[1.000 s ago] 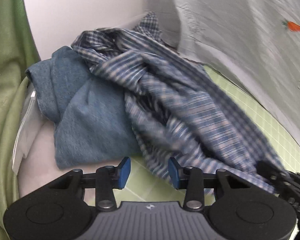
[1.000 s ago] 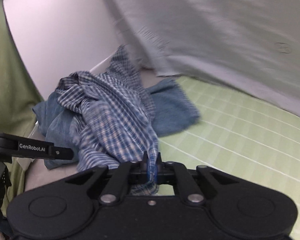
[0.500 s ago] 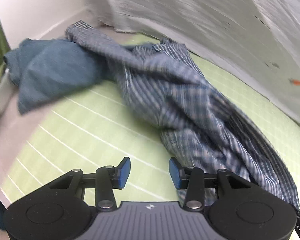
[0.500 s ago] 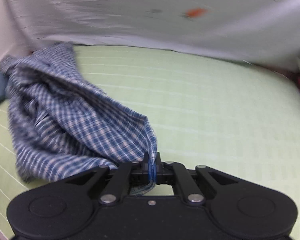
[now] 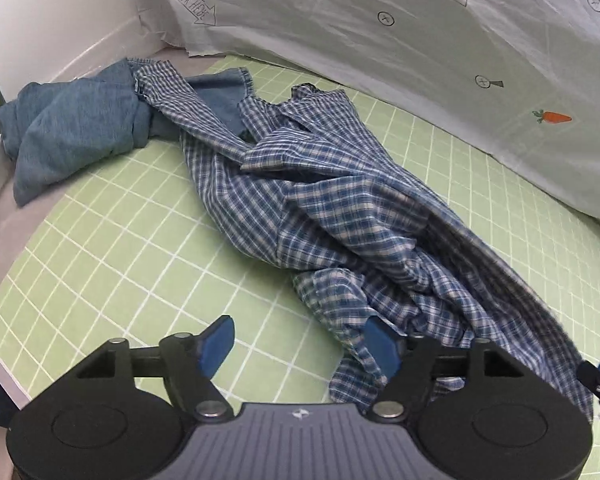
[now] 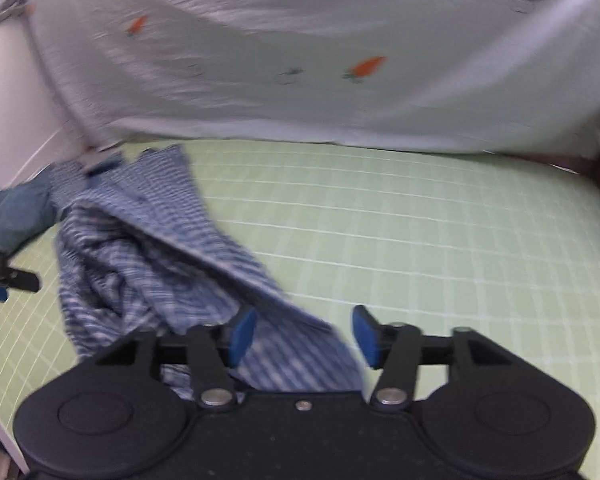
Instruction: Fold clothes
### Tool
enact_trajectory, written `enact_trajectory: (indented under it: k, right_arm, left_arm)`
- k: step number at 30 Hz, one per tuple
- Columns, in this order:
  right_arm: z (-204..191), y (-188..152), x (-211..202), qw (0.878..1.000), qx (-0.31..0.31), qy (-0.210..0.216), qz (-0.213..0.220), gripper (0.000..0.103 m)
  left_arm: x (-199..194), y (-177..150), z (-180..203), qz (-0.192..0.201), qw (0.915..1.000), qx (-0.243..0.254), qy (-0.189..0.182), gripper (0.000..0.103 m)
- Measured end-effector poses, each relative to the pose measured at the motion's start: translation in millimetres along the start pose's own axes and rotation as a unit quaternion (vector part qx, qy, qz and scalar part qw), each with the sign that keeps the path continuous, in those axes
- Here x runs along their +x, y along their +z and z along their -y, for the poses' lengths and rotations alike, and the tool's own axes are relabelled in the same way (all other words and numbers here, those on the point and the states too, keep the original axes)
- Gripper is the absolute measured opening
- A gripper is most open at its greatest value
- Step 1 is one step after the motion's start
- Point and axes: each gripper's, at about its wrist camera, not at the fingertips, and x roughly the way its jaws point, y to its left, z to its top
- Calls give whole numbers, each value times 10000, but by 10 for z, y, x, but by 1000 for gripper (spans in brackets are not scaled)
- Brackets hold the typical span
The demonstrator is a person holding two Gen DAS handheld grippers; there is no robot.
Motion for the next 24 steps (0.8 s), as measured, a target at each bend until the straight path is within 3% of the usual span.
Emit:
enact_trajectory:
  k: [3, 4, 6, 7, 12, 16, 18, 20, 22, 24]
  right_arm:
    - [-95, 48, 214, 9995, -183, 81, -244, 62]
    - [-103, 48, 315, 9992, -159, 73, -368, 58]
    - [-93, 57, 495, 9980, -140, 89, -612, 37]
    - [-39, 118, 558, 9980, -174, 15, -605, 4]
    - [237, 428, 869, 9972, -344, -366, -549, 1]
    - [713, 996, 1005, 9896, 71, -1432, 70, 1]
    - [917, 1258, 1023, 9795, 292, -1959, 369, 6]
    - [903, 1320, 915, 9754, 488, -2098, 461, 45]
    - [739, 1154, 759, 9769, 646, -1988, 438, 64]
    - [557, 929, 614, 9797, 875, -1781, 289, 71]
  left_arm:
    - [104, 59, -57, -95, 9999, 34, 52, 74]
    - [138, 85, -83, -114, 9999, 19, 75, 74]
    - [205, 148, -121, -130, 9999, 0, 83, 74]
    - [248, 186, -139, -140, 9999, -19, 88, 74]
    - [447, 415, -183, -106, 9997, -186, 146, 74]
    - [487, 535, -166, 33, 9994, -192, 282, 74]
    - [496, 534, -154, 27, 9993, -177, 327, 74]
    - [524, 502, -153, -40, 9991, -222, 346, 75]
    - [552, 455, -145, -154, 9990, -278, 327, 75]
    - [548, 421, -133, -215, 9991, -235, 295, 75]
